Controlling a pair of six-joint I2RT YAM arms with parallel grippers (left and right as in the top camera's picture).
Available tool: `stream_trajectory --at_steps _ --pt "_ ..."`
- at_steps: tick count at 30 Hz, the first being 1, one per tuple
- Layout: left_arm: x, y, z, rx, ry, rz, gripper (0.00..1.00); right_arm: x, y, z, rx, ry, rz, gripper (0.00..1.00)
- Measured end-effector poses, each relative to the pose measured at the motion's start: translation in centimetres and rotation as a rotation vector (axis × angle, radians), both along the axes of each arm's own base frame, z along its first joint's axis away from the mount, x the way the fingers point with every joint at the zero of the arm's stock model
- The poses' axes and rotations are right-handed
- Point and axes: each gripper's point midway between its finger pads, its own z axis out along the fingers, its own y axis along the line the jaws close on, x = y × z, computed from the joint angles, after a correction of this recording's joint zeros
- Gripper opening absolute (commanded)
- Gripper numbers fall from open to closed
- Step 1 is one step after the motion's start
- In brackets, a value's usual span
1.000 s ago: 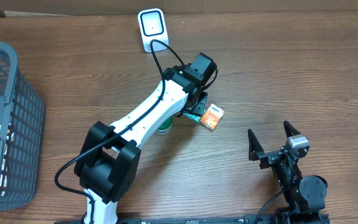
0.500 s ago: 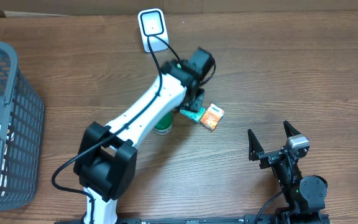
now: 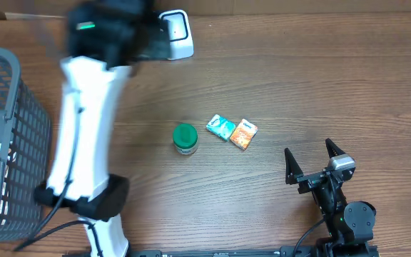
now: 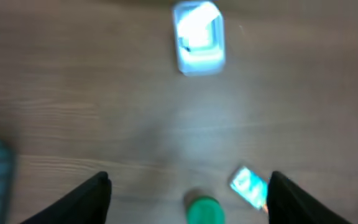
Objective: Scan the item barcode
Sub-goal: 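Move the left gripper back into the grey basket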
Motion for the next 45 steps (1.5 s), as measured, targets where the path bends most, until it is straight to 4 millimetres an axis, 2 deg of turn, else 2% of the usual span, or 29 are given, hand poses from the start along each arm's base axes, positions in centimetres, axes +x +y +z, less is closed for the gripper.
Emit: stream_trajectory --at_steps 4,5,6,8,11,15,17,20,23,29,39,45 --pt "-2.2 7.5 5.2 -0.023 -0.139 0.174 0.74 0.0 0.0 0.0 0.000 0.000 0.000 1.00" --pt "-3.2 10.1 6.7 -0.022 -0.181 0.242 0.74 0.0 0.0 0.0 -0.001 0.000 0.000 1.00" --pt "-3.7 11.2 7.2 -0.018 -0.198 0.271 0.74 0.0 0.0 0.0 0.000 0.000 0.000 1.00" --pt "-5.7 14.9 8.8 -0.017 -0.244 0.372 0.74 0.0 0.0 0.0 -0.001 0.000 0.000 1.00" --pt "-8.1 19.6 10.0 -0.005 -0.283 0.514 0.73 0.0 0.0 0.0 0.000 0.000 0.000 1.00" --pt "-10.5 25.2 9.6 0.010 -0.274 0.689 0.66 0.0 0.0 0.0 0.000 0.000 0.000 1.00" --pt "-11.6 27.6 8.4 0.011 -0.232 0.769 0.65 0.0 0.0 0.0 0.000 0.000 0.000 1.00" --pt "-13.0 30.7 5.3 -0.011 -0.124 0.882 0.65 0.0 0.0 0.0 -0.001 0.000 0.000 1.00" --pt "-14.5 32.9 1.2 -0.047 0.017 0.979 0.65 0.0 0.0 0.0 0.000 0.000 0.000 1.00" --pt "-17.2 36.0 -5.6 -0.070 0.234 1.108 0.65 0.0 0.0 0.0 -0.001 0.000 0.000 1.00" --pt "-20.3 38.4 -14.1 -0.096 0.435 1.180 0.66 0.0 0.0 0.0 -0.001 0.000 0.000 1.00" --pt "-20.5 39.0 -17.1 -0.081 0.470 1.135 0.65 0.0 0.0 0.0 0.000 0.000 0.000 1.00"
